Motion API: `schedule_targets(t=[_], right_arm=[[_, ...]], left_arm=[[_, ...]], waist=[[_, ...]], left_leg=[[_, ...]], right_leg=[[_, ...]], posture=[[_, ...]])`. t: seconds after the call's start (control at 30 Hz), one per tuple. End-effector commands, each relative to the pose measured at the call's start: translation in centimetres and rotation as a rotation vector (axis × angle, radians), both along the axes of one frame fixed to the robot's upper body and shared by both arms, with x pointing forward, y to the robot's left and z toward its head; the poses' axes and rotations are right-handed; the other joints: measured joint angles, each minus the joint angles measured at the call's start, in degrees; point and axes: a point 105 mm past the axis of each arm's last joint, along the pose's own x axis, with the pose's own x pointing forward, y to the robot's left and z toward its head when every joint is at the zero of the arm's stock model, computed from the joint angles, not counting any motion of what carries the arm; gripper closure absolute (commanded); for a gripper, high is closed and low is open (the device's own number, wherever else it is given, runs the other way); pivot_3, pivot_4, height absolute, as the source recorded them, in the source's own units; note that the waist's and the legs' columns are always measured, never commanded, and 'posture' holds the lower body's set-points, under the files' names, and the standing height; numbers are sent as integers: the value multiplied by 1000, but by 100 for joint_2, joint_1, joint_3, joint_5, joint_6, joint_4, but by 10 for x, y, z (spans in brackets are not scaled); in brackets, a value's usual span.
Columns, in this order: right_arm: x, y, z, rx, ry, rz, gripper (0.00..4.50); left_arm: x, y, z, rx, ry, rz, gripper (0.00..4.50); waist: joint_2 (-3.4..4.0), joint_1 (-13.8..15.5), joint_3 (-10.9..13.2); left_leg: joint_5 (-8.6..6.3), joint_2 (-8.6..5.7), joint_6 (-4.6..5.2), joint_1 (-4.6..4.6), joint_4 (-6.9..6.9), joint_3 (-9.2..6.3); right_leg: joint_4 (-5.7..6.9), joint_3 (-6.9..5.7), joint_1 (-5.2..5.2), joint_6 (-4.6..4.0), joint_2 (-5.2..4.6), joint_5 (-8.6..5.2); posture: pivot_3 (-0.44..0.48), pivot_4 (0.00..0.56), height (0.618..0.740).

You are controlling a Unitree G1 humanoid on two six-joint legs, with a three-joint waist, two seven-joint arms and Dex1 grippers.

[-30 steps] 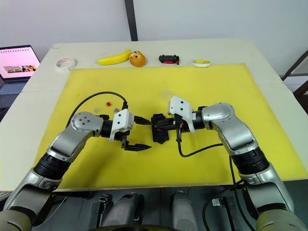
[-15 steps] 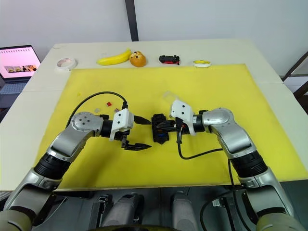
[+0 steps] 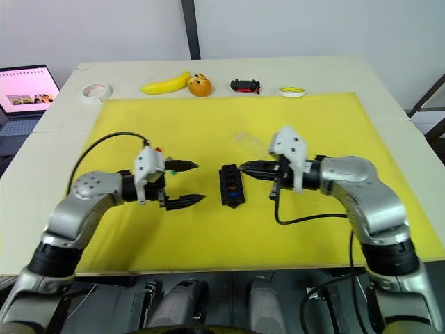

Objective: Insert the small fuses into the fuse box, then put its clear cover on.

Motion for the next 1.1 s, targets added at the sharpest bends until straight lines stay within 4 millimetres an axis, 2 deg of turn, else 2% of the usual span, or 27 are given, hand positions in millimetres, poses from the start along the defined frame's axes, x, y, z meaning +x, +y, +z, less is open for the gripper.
schedule_targets(t=[0.03, 0.1, 0.13, 0.27, 0.3, 0.37, 0.5, 0.73, 0.87, 0.97, 1.1], right_arm=[[-5, -51, 12, 18, -25, -237, 3648], [-10, -79, 9, 3, -23, -355, 2540], [-12, -90, 9, -1, -23, -397, 2182], [-21, -124, 11, -5, -23, -528, 189], [-23, -131, 11, -11, -21, -554, 86], [-26, -136, 9, -17, -18, -572, 86], [-24, -121, 7, -10, -28, -533, 86], [-11, -43, 14, 34, -51, -301, 86], [-14, 2, 18, 98, -49, -150, 86], [-11, 22, 16, 114, -44, -112, 86], [-10, 48, 16, 139, -46, -44, 86]], left_arm=[[-16, 52, 5, -95, 96, 218, 0], [-31, 82, -2, -127, 183, 327, 0], [-38, 95, -5, -132, 216, 370, 0], [-58, 147, -14, -159, 301, 569, 0], [-62, 161, -13, -190, 322, 623, 0], [-66, 175, -10, -237, 347, 672, 0], [-61, 179, -4, -274, 371, 664, 0], [-7, 161, 8, -403, 497, 584, 0], [20, 149, 4, -404, 652, 570, 0], [30, 142, 3, -441, 787, 549, 0], [46, 140, 4, -608, 917, 558, 0]], waist=[[0, -5, 0], [2, -10, 0], [2, -14, 0], [4, 3, -1], [4, 16, -1], [4, 49, -2], [10, 72, -1], [10, 65, -2], [7, 58, -1], [6, 17, 0], [3, -24, 0]], left_leg=[[-1, 0, 1, 1, 0, 1], [-1, 1, 0, 7, -5, 5], [-2, 1, 2, 6, -8, 6], [-7, 5, 11, 16, -9, 10], [-7, 6, 11, 22, -8, 9], [-8, 5, 12, 39, -9, 9], [-16, 10, 23, 105, -21, 9], [-15, 11, 21, 103, -21, 2], [-16, 7, 20, 93, -22, 3], [-13, 6, 16, 92, -22, 3], [-9, 3, 9, 90, -22, 1]], right_leg=[[1, 1, 1, 0, 0, 0], [1, 4, 2, -1, 0, 0], [-1, 5, 0, -1, 1, 0], [-1, 6, 11, -2, 2, -1], [-1, 4, 21, -2, 1, -1], [-2, 3, 42, -3, 1, -1], [-37, -2, 119, -4, 2, -3], [-42, -8, 116, -2, 4, -1], [-43, -6, 105, -1, 3, -1], [-41, -5, 100, -1, 4, -1], [-33, -6, 93, -1, 5, -1]], posture=[[0, 150, 740], [0, 150, 740], [0, 150, 740], [0, 150, 740], [0, 150, 740], [0, 150, 740], [0, 150, 740], [0, 150, 740], [0, 150, 740], [0, 150, 740], [0, 150, 740]])
